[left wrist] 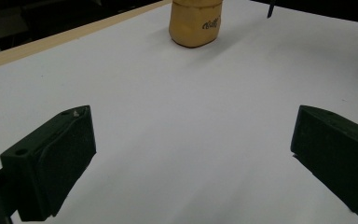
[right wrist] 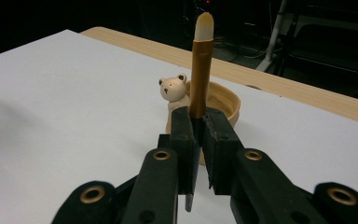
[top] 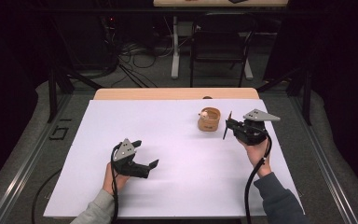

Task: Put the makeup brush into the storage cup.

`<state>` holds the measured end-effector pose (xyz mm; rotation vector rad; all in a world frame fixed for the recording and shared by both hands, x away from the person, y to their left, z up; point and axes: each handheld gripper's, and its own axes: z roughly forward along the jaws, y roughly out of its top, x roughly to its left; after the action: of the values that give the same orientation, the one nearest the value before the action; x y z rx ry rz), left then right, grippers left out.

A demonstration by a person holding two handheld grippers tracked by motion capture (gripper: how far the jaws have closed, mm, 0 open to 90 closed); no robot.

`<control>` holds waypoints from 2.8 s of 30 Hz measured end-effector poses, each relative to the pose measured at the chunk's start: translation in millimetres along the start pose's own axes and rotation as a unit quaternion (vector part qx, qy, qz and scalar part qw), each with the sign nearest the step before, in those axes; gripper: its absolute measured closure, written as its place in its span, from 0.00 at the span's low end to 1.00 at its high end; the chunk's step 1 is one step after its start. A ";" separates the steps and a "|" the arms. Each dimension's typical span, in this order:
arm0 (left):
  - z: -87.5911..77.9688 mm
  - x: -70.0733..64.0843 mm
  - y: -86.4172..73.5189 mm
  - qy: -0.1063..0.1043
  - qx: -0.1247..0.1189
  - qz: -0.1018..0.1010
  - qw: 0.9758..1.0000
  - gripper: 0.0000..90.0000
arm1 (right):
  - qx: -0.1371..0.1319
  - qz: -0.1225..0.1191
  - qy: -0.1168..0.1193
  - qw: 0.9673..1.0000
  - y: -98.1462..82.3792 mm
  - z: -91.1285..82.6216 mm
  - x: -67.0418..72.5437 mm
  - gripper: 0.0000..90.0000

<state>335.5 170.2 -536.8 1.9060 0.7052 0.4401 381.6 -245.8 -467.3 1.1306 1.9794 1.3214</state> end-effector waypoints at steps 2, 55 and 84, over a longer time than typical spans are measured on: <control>0.0 0.0 0.2 -0.001 0.001 0.001 1.000 0.00 | 0.001 -0.003 -0.001 1.000 0.6 1.5 -1.0 0.93; 1.0 0.6 0.0 0.003 0.009 0.008 1.000 0.00 | -0.043 -0.014 -0.020 0.999 46.9 18.2 -6.4 0.93; 0.2 2.6 -0.6 0.002 0.005 0.007 1.000 0.00 | -0.056 -0.024 -0.030 0.998 49.4 46.7 -7.4 0.93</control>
<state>337.5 171.9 -537.5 1.9212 0.6996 0.4500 439.2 -219.7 -441.2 1.0514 1.8544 1.3389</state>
